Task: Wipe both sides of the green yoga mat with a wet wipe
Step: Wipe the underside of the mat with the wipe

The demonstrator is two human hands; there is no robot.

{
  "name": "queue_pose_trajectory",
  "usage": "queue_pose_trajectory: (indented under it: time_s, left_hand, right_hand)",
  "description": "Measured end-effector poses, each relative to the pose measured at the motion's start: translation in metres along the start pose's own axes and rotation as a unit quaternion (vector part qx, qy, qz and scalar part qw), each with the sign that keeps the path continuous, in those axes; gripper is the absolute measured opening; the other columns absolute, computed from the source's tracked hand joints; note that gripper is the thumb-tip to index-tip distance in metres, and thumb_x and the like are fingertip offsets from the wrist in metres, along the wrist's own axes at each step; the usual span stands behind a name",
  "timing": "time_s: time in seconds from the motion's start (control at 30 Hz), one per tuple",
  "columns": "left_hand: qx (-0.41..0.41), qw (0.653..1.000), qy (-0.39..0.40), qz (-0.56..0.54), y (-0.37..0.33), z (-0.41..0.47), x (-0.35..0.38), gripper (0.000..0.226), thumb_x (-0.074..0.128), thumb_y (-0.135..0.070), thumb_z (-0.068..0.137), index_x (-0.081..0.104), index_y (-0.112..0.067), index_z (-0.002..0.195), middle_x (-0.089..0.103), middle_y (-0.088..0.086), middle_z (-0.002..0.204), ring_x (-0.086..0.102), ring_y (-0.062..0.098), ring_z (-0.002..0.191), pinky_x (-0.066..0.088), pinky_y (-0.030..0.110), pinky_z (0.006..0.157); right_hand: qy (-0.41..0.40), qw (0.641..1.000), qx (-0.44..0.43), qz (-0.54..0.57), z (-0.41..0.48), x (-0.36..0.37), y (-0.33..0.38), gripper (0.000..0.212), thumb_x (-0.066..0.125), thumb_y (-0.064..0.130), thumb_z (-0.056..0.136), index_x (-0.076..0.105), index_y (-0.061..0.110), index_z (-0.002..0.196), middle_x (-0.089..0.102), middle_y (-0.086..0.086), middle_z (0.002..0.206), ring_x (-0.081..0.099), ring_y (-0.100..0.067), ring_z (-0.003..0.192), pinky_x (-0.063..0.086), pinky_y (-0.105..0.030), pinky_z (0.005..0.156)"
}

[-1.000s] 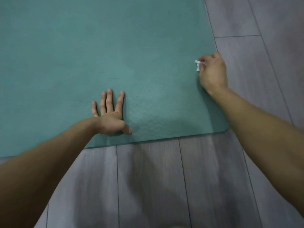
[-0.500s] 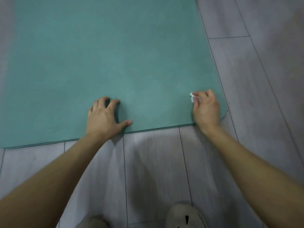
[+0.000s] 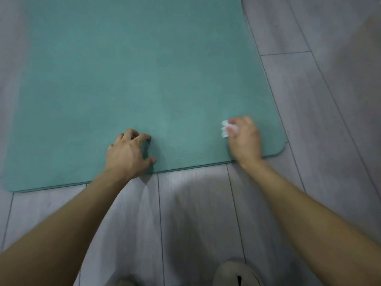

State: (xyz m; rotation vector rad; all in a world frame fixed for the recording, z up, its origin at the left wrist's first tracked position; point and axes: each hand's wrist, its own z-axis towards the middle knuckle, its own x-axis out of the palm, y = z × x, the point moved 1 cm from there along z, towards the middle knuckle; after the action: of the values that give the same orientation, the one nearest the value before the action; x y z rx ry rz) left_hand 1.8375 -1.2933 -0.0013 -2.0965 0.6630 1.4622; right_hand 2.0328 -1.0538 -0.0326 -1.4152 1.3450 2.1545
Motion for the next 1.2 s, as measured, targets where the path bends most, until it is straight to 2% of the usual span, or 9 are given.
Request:
queue_pose_trajectory:
  time_s: [0.1,0.2,0.47,0.57,0.73,0.9,1.0,1.1,1.2]
  left_hand:
    - [0.021,0.999,0.041,0.007,0.011,0.011,-0.011,0.073,0.086,-0.049,0.080,0.055,-0.045,0.147,0.049,-0.005,0.138,0.048,0.023,0.130,0.051,0.048,0.101]
    - [0.014,0.999,0.034,0.037,0.021,0.016,-0.011,0.088,0.092,-0.050,0.072,0.049,-0.050,0.149,0.047,-0.003,0.137,0.046,0.025,0.130,0.051,0.050,0.100]
    - [-0.034,0.999,0.024,0.017,0.032,0.014,-0.005,0.104,0.090,-0.060,0.070,0.035,-0.049,0.158,0.035,-0.002,0.160,0.036,0.027,0.145,0.048,0.055,0.107]
    - [-0.031,0.999,0.017,0.022,0.032,0.013,-0.005,0.105,0.088,-0.064,0.070,0.033,-0.051,0.159,0.034,-0.004,0.161,0.035,0.025,0.146,0.048,0.055,0.105]
    - [-0.024,0.999,0.016,0.034,0.033,0.014,-0.006,0.106,0.088,-0.065,0.069,0.033,-0.052,0.159,0.034,-0.004,0.160,0.036,0.025,0.145,0.049,0.057,0.105]
    - [-0.031,0.999,0.028,0.033,0.031,0.014,-0.007,0.106,0.088,-0.063,0.070,0.032,-0.051,0.159,0.033,-0.005,0.160,0.035,0.025,0.145,0.049,0.057,0.106]
    - [-0.036,0.998,0.034,0.029,0.029,0.014,-0.009,0.107,0.088,-0.064,0.071,0.031,-0.050,0.160,0.033,-0.005,0.160,0.036,0.024,0.145,0.049,0.056,0.107]
    - [-0.038,0.998,0.033,0.025,0.028,0.014,-0.010,0.107,0.089,-0.063,0.071,0.032,-0.050,0.160,0.034,-0.005,0.160,0.036,0.024,0.145,0.049,0.054,0.107]
    - [-0.036,0.999,0.026,0.031,0.028,0.015,-0.010,0.106,0.089,-0.064,0.069,0.034,-0.051,0.159,0.036,-0.006,0.158,0.036,0.022,0.145,0.051,0.049,0.105]
  right_hand:
    - [0.185,0.947,-0.259,0.048,-0.043,0.055,0.077,0.016,0.068,0.005,0.094,0.076,0.011,0.106,0.062,-0.007,0.099,0.059,-0.021,0.089,0.047,-0.026,0.075]
    - [0.213,0.889,-0.403,0.045,-0.032,0.068,0.083,0.010,0.070,0.014,0.097,0.077,0.013,0.104,0.058,-0.005,0.090,0.057,-0.024,0.081,0.045,-0.033,0.065]
    - [-0.002,0.998,-0.012,-0.067,0.114,0.017,-0.001,0.021,0.063,0.024,0.096,0.080,0.013,0.100,0.071,-0.013,0.102,0.069,-0.034,0.093,0.050,-0.037,0.082]
    - [0.087,0.986,-0.141,0.020,0.053,0.045,0.055,0.018,0.066,0.019,0.090,0.082,0.016,0.095,0.075,-0.008,0.094,0.071,-0.029,0.086,0.053,-0.035,0.079]
    - [0.232,0.860,-0.452,0.040,-0.031,0.069,0.101,0.014,0.077,0.008,0.085,0.077,0.014,0.097,0.060,-0.005,0.085,0.059,-0.026,0.076,0.044,-0.034,0.063]
    - [0.028,0.981,-0.181,-0.065,0.100,0.036,0.022,0.022,0.060,0.027,0.097,0.078,0.014,0.101,0.064,-0.012,0.097,0.065,-0.036,0.087,0.052,-0.039,0.072]
    - [-0.013,0.999,-0.016,-0.047,0.115,0.024,0.014,0.022,0.056,0.017,0.097,0.077,0.011,0.102,0.066,-0.015,0.107,0.068,-0.035,0.092,0.048,-0.031,0.078]
    - [0.079,0.983,-0.166,0.025,0.045,0.059,0.064,0.022,0.057,0.013,0.094,0.077,0.013,0.103,0.065,-0.011,0.100,0.068,-0.030,0.085,0.054,-0.033,0.079]
    - [0.224,0.886,-0.405,0.029,-0.041,0.079,0.108,0.017,0.061,0.009,0.091,0.073,0.012,0.102,0.055,-0.008,0.093,0.058,-0.030,0.082,0.049,-0.039,0.067]
